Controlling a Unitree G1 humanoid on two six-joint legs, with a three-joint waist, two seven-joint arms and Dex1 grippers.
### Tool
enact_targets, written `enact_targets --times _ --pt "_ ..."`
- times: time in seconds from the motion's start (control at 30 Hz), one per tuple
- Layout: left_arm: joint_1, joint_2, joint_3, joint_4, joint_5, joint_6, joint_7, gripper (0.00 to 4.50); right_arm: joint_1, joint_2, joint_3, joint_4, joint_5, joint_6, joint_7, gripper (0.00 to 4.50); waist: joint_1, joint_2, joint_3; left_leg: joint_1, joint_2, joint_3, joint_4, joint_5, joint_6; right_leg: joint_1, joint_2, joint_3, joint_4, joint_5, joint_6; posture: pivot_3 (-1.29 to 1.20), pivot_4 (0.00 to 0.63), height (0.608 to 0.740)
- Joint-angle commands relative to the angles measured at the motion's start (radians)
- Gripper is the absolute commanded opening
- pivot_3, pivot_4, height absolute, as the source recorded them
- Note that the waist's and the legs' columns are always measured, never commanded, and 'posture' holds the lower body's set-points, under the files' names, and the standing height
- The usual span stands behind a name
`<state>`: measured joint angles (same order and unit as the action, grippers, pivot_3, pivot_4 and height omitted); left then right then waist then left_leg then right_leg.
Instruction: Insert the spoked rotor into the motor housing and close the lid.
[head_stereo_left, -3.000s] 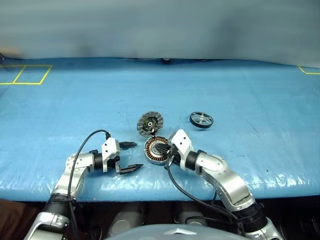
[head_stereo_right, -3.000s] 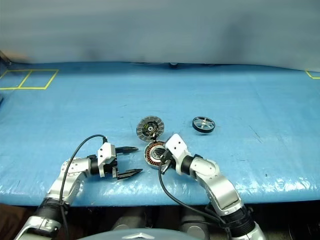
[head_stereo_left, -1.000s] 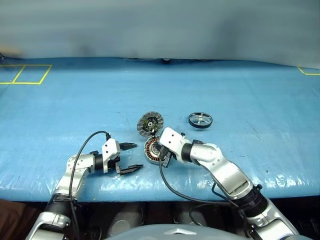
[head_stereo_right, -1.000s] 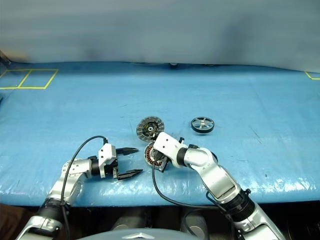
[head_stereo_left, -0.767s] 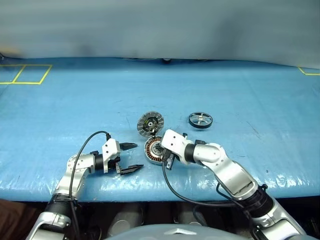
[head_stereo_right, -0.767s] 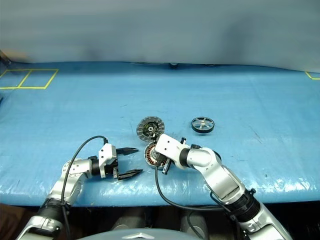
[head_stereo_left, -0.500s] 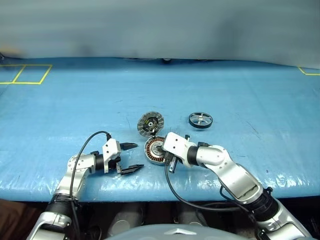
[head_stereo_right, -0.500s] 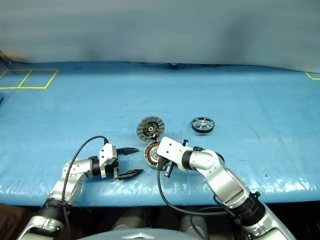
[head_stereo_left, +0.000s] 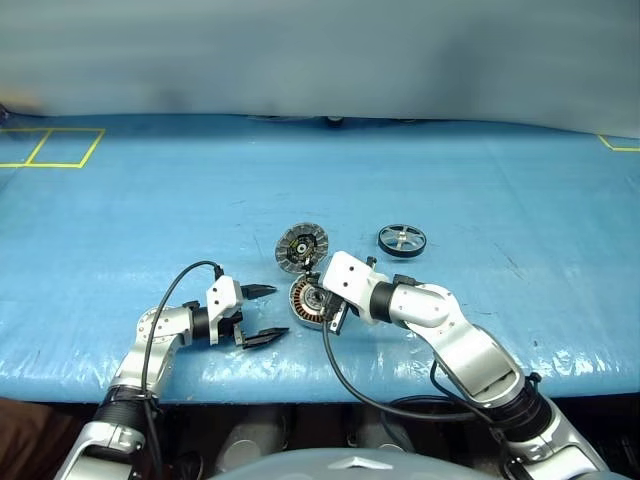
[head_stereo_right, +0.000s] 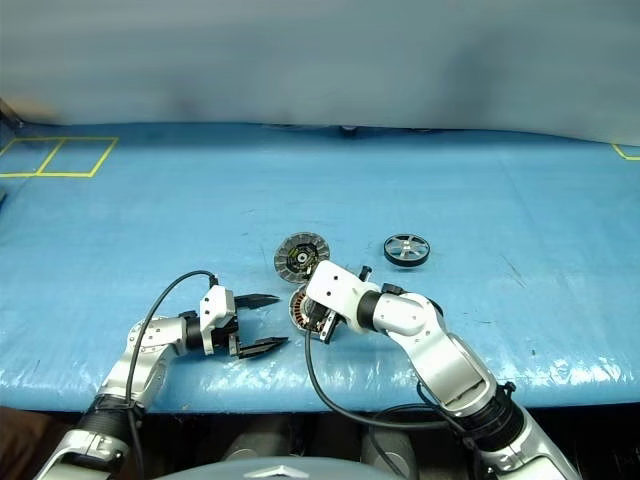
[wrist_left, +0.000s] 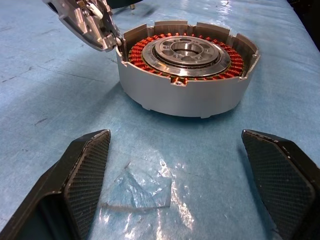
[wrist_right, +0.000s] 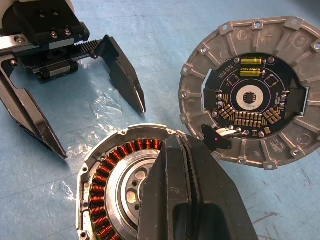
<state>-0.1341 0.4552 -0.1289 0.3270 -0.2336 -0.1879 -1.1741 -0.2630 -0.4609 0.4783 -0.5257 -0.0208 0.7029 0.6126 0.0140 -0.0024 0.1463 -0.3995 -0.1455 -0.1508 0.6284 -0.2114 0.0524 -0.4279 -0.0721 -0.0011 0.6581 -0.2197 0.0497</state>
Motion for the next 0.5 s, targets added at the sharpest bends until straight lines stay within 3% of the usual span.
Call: enact_targets --times 0.03,0.5 --pt "-0.012 -0.001 -0.003 -0.003 0.006 -0.02 0.003 4.48 -0.007 0.011 0.015 -0.003 -0.005 -0.009 -0.001 0.02 -0.001 0.0 0.0 0.0 0.0 0.0 0.0 0.0 0.0 0.0 0.0 0.0 0.0 0.0 0.0 0.0 0.15 0.74" --pt "0.0 0.005 0.0 -0.012 0.004 -0.02 0.011 4.48 0.001 0.034 0.042 0.055 -0.006 -0.009 0.002 0.02 -0.001 0.0 0.0 0.0 0.0 0.0 0.0 0.0 0.0 0.0 0.0 0.0 0.0 0.0 0.0 0.0 0.15 0.74"
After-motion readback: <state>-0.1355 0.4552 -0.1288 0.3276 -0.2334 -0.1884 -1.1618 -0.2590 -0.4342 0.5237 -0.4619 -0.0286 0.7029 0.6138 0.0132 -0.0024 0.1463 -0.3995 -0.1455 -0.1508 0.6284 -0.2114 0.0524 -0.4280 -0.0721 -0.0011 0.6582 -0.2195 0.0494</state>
